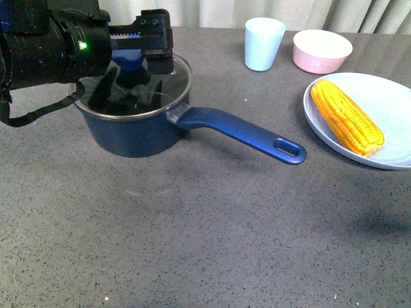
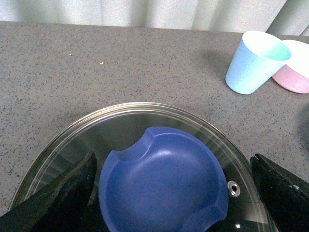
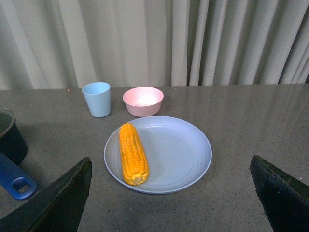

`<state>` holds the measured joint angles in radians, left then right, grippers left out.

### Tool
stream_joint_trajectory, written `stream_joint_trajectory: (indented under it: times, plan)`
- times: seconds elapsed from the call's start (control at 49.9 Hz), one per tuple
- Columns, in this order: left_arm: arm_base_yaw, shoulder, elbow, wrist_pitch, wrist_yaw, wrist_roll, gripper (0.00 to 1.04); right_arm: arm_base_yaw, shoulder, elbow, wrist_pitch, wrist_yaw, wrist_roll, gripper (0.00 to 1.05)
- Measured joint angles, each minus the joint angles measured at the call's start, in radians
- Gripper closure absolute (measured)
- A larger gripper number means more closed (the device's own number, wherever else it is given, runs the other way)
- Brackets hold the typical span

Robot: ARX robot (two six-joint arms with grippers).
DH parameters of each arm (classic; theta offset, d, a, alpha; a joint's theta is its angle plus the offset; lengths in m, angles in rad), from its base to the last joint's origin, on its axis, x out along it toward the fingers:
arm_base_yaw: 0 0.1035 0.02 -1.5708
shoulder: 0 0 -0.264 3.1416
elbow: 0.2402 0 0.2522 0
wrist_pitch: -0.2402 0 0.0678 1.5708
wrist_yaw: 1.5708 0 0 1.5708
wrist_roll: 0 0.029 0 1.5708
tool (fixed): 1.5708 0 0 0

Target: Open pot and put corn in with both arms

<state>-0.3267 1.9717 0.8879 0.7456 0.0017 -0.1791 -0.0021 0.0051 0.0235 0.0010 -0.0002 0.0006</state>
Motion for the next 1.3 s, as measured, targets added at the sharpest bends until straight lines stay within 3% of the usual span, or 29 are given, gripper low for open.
stream_joint_trajectory:
  times: [0.441,0.641,0.962,1.082,1.303]
  plan:
    - [-0.027,0.045,0.041,-0.036,-0.081,0.072,0.1,0.0,0.0,0.0,0.0,0.0,0.0,0.09]
    - [-0.03,0.046,0.047,-0.045,-0.114,0.082,0.44,0.0,0.0,0.0,0.0,0.0,0.0,0.09]
    - [-0.021,-0.056,0.012,-0.071,-0.153,0.071,0.45,0.0,0.0,0.0,0.0,0.0,0.0,0.09]
    - [0.035,-0.114,-0.01,-0.043,-0.181,0.074,0.45,0.0,0.0,0.0,0.0,0.0,0.0,0.09]
    - [0.262,-0.077,-0.038,0.03,-0.213,0.095,0.46,0.0,0.0,0.0,0.0,0.0,0.0,0.09]
